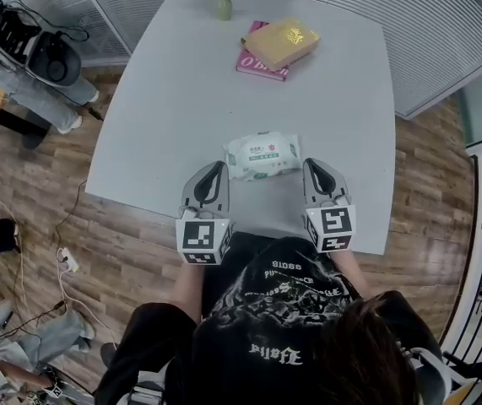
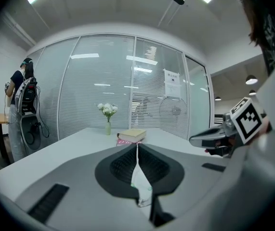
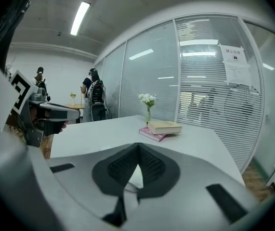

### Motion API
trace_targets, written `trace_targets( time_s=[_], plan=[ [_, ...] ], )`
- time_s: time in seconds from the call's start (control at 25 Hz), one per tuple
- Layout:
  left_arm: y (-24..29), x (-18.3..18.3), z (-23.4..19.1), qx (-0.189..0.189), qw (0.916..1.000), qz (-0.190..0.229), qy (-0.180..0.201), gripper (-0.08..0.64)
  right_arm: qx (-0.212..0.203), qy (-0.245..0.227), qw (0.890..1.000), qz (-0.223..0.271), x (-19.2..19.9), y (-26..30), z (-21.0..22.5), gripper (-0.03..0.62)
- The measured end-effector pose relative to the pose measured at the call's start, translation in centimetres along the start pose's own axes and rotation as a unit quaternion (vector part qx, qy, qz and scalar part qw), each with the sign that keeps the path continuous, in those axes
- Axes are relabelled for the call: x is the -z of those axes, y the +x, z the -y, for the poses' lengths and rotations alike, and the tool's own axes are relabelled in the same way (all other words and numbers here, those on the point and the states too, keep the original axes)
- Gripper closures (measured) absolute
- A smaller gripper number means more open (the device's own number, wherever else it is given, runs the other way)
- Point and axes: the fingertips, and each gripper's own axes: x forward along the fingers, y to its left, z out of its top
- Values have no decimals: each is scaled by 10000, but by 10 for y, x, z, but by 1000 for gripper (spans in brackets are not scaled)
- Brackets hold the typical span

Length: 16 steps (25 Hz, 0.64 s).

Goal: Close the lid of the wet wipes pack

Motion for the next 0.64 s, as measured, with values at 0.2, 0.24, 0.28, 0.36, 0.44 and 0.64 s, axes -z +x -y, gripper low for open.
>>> trace_targets(
  time_s=[0.2, 0.24, 0.28, 0.36, 0.44, 0.64],
  plan=[
    [0, 2, 1, 62, 9999, -52, -77, 549, -25, -101, 9999, -48, -1, 0, -7, 594],
    [0, 3, 1, 78, 9999, -65, -87, 549, -27, -86, 9999, -51, -1, 0, -8, 594],
    [1, 4, 1, 94, 9999, -77, -95, 549, -27, -75, 10000, -58, -1, 0, -7, 594],
    [1, 4, 1, 108, 9998, -99, -101, 549, -5, -66, 10000, -57, -2, 0, -6, 594],
    [2, 5, 0, 109, 9998, -114, -113, 549, 18, -59, 10000, -37, -3, 1, -4, 594],
    [4, 4, -3, 124, 9997, -119, -143, 549, 41, -71, 10000, -53, -3, 2, -3, 594]
  ],
)
